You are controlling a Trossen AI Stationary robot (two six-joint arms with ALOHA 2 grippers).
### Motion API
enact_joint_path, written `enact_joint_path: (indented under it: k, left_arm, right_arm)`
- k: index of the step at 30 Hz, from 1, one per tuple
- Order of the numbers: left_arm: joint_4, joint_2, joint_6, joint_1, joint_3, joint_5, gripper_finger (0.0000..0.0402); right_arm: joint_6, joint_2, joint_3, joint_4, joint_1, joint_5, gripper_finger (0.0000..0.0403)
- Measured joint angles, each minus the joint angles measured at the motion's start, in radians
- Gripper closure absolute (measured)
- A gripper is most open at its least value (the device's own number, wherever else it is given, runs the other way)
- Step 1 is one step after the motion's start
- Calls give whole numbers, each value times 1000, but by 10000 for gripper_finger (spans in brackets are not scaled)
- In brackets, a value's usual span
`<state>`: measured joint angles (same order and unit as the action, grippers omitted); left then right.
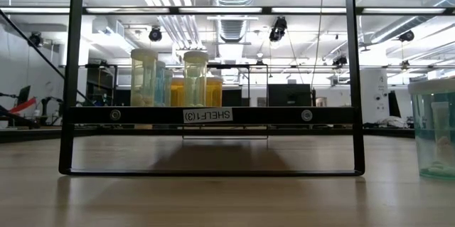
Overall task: Pick and place medicine bottles onto shelf by color
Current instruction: Put the blue pill bottle aligned with the other blue pill bottle on the shelf
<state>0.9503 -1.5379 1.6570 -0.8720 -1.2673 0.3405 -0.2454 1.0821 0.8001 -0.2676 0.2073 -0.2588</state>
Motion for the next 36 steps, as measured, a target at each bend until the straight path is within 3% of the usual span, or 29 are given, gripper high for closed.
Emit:
enact_joint_path:
  k: [3, 7, 10, 17, 27, 36]
  left_arm:
    - [0, 1, -74, 38, -123, -9, 305]
    - [36, 1, -210, 92, -271, -125, 309]
    - [147, 2, -356, 138, -360, -231, 310]
    - [395, 2, -669, 335, -489, -367, 311]
    - [381, -66, -1156, 695, -506, -348, 312]
    - [316, -275, -1399, 797, -623, -346, 312]
  right_arm:
    - [0, 0, 0, 0, 0, 0, 394]
    - [-1, 0, 0, 0, 0, 0, 394]
    - [-1, 0, 0, 1, 0, 0, 394]
    - [-2, -2, 0, 10, 0, 0, 394]
    - [35, -93, -24, 96, 16, -3, 394]
    - [43, -134, -28, 214, 21, -3, 394]
